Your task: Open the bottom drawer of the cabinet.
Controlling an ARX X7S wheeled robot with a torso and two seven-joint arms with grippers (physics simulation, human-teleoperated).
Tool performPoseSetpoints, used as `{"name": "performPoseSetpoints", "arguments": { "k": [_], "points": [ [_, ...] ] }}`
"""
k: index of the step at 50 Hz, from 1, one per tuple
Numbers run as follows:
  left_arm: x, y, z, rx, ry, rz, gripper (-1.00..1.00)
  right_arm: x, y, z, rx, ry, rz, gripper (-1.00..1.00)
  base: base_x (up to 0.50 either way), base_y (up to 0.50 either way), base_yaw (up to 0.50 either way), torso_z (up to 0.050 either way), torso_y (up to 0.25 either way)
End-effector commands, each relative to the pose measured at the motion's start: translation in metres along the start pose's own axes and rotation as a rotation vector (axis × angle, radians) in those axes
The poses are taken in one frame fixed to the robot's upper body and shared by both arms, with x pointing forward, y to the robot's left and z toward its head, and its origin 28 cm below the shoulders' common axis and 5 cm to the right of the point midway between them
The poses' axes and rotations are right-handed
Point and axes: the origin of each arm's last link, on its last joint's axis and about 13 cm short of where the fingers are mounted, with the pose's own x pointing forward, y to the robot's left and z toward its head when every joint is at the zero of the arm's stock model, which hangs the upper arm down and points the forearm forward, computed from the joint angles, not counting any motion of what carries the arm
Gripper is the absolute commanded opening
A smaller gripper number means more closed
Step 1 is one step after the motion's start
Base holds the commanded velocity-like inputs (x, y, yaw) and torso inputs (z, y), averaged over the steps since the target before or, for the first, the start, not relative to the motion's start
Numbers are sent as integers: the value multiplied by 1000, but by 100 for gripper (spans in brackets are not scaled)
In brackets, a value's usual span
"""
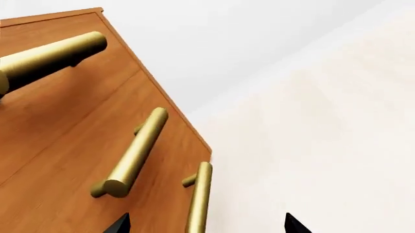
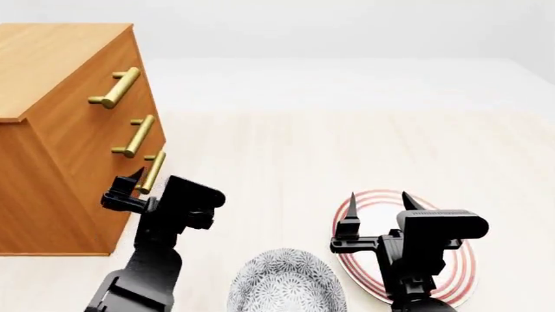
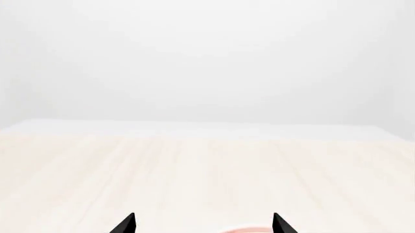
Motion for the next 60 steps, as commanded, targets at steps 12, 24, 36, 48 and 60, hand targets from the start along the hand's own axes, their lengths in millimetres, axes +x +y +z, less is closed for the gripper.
{"name": "performPoseSetpoints", "arguments": {
  "k": [12,24,36,48,60],
  "points": [
    [24,-2,-17,135,94,30,100,1,-1,1,4,-3,-3,100,0,0,0,0,0],
    [38,-9,-23,261,138,2,100,1,-1,1,12,-1,-4,100,0,0,0,0,0],
    [56,-10,-24,323,171,26,100,0,-1,0,19,0,-1,100,0,0,0,0,0],
    [72,-12,-30,381,229,38,100,0,-2,1,20,-2,-2,100,0,0,0,0,0],
    [75,-7,-33,404,287,52,100,0,-2,5,19,-10,-4,100,0,0,0,0,0]
  ]
}}
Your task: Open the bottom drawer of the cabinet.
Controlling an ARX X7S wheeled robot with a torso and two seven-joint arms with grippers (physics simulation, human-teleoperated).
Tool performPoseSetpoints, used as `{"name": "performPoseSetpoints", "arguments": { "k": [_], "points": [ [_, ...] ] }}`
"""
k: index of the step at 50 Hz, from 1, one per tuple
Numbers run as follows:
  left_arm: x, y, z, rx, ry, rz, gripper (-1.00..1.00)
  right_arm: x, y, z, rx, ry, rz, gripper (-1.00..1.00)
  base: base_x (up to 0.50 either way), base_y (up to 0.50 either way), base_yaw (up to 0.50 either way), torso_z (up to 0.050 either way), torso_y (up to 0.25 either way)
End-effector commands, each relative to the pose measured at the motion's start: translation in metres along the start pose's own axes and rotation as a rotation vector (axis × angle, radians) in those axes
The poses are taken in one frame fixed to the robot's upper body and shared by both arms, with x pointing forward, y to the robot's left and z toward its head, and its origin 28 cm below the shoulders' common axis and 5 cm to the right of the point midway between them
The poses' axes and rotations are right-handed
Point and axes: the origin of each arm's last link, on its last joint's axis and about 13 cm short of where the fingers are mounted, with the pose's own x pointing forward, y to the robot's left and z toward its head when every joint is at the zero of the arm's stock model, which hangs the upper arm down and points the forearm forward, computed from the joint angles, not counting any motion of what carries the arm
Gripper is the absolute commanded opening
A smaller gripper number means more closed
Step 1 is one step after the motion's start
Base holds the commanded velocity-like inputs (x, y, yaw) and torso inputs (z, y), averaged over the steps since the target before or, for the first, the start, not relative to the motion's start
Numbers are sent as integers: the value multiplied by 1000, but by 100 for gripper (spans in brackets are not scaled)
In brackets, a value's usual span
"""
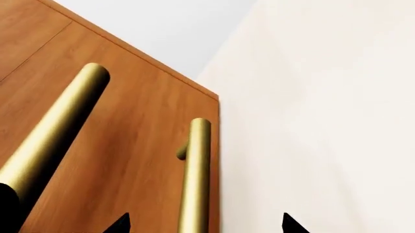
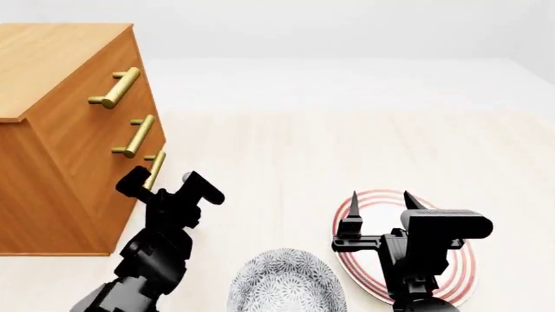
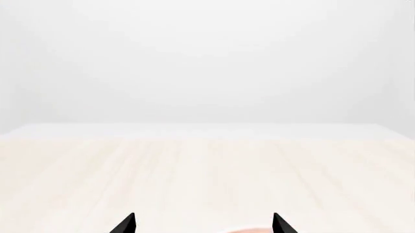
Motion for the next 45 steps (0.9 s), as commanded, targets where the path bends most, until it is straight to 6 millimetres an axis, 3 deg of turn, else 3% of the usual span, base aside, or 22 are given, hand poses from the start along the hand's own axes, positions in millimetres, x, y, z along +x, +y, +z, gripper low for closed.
{"name": "performPoseSetpoints", "arguments": {
  "k": [1,26,27,45],
  "points": [
    [5,5,-5,35,66,13,100,0,0,3,0,-7,-1,100,0,0,0,0,0],
    [3,13,-15,61,201,43,100,-1,-1,0,9,-5,-5,100,0,0,0,0,0],
    [4,12,-16,60,183,44,-100,-1,-2,10,15,-24,-6,100,0,0,0,0,0],
    [4,12,-15,69,161,54,-100,1,-2,8,15,-15,-9,100,0,0,0,0,0]
  ]
}}
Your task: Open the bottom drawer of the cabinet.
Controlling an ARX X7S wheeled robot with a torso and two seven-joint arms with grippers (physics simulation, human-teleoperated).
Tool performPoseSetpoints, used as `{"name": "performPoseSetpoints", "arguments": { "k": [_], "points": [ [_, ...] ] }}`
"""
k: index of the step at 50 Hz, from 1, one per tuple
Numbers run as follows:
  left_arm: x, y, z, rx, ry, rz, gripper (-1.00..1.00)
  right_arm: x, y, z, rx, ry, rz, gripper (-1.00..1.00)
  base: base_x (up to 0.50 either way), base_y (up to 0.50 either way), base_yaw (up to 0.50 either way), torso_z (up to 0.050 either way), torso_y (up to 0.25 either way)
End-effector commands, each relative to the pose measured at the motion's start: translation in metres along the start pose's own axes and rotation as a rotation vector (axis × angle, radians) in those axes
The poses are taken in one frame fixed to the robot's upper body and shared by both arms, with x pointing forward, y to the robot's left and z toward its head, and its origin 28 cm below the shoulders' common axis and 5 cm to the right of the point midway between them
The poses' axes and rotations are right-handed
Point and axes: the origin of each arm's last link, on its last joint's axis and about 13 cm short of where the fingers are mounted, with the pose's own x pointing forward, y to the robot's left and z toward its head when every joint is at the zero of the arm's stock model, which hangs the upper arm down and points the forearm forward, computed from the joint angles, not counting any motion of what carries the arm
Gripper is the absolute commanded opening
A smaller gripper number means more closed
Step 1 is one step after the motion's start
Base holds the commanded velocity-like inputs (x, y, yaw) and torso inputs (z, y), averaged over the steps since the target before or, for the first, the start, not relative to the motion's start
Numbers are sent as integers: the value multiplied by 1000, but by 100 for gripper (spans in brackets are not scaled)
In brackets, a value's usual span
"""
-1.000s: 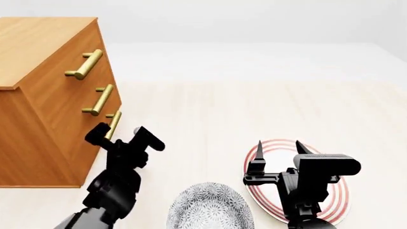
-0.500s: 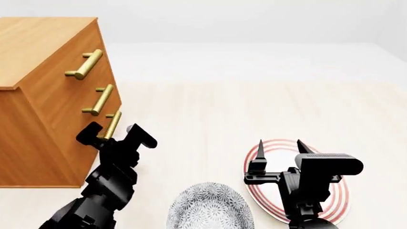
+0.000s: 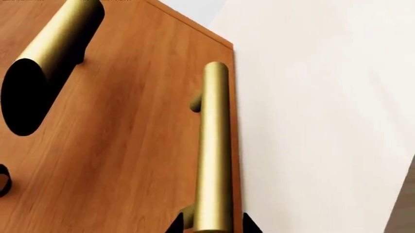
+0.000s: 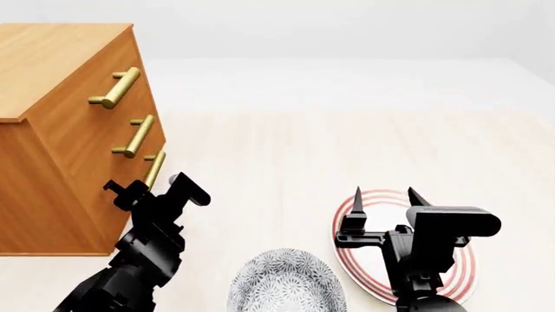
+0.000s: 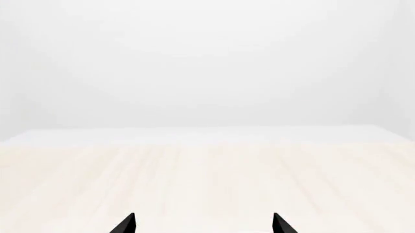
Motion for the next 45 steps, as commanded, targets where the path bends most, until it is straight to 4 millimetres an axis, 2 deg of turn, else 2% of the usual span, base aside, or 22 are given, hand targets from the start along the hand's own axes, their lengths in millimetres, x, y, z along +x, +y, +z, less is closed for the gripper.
{"name": "performPoseSetpoints", "arguments": {
  "k": [1,11,14,32,45],
  "points": [
    [2,2,-5,22,-6,28,-100,1,0,1,1,0,0,100,0,0,0,0,0],
    [-5,-1,22,49,-77,59,-100,1,0,1,-2,-1,2,100,1,0,0,0,0],
    [-17,-3,28,53,-93,18,-100,1,0,2,4,-2,2,100,0,0,0,0,0],
    [-48,-11,39,116,-144,6,-100,1,1,3,8,-4,5,100,-1,0,0,0,2],
    [-63,-28,54,120,-187,-82,-100,2,0,1,12,-2,4,100,-10,0,4,1,6]
  ]
}}
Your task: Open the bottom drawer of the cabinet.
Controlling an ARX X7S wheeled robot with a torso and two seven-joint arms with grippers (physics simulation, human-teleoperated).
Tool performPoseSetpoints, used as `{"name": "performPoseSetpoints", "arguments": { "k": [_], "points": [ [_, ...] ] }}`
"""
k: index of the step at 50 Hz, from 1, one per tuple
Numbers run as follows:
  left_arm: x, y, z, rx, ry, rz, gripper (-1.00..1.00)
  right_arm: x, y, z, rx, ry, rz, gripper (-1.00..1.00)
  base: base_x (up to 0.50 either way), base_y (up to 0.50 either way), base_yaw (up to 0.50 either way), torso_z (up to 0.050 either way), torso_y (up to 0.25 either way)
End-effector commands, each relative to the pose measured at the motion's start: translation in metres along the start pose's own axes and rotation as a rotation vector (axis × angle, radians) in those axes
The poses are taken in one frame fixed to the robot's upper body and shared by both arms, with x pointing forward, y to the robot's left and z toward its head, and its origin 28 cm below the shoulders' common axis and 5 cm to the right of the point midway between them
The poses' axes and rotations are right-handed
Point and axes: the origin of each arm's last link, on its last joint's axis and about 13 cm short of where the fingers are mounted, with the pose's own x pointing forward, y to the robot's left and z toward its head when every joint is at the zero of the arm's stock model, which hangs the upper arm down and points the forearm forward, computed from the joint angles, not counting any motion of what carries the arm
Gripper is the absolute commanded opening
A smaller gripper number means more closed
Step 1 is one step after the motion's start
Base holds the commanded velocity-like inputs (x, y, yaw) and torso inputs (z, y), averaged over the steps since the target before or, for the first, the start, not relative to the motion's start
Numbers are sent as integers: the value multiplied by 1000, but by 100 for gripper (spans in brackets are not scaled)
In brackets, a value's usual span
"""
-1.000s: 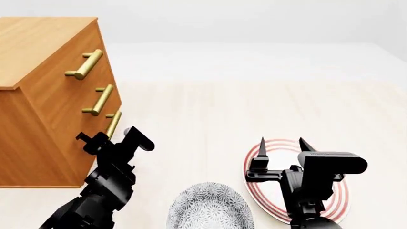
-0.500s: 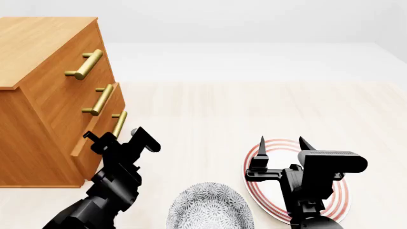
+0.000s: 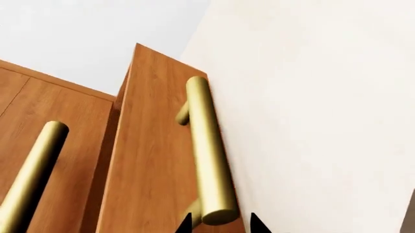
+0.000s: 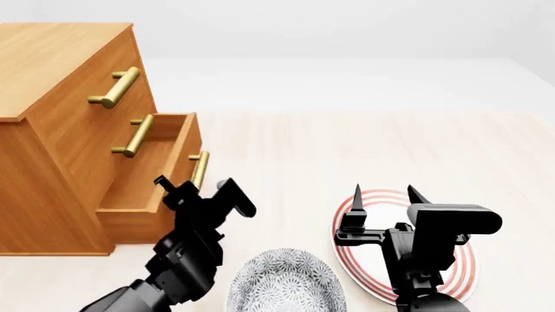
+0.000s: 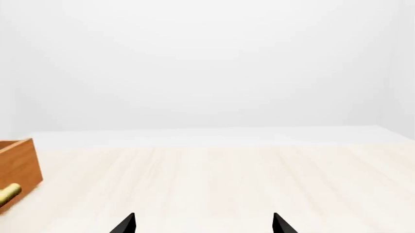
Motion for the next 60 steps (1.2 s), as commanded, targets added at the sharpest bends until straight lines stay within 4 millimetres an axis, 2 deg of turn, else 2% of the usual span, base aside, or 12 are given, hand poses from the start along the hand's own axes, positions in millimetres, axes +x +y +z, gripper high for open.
{"name": "performPoseSetpoints", "arguments": {
  "k": [1,13,14,26,31,36,40,46,47,49,54,60],
  "points": [
    [-10,-11,14,42,-23,64,-100,0,-1,-2,3,5,0,100,-15,0,4,0,0],
    [-19,-10,22,35,-92,60,-100,-1,-2,-3,6,7,-1,100,-15,0,5,3,9],
    [-23,-8,23,34,-101,56,100,0,-2,-3,6,6,-2,100,-16,0,5,12,11],
    [-58,5,29,14,-193,45,100,1,-1,-4,12,6,1,100,0,0,0,0,0],
    [-78,18,34,-37,-255,51,100,2,0,-6,11,10,1,100,0,0,0,0,0],
    [-81,41,45,-145,-289,111,100,1,1,-5,16,8,5,100,0,0,0,0,0],
    [-84,78,59,-296,-321,172,100,2,0,-5,16,8,5,100,0,0,0,0,0],
    [-75,108,67,-515,-294,175,100,3,0,-5,18,7,4,100,0,0,0,0,0],
    [-71,112,68,-608,-260,73,100,3,0,-4,17,7,4,100,0,0,0,0,0],
    [-66,114,68,-636,-237,86,100,2,0,-4,16,5,7,100,0,0,0,0,0],
    [-51,115,65,-741,-135,-52,100,2,-1,-2,17,2,0,100,0,0,0,0,0],
    [-45,113,63,-773,-80,-124,100,2,0,0,15,-3,2,100,0,0,0,0,0]
  ]
}}
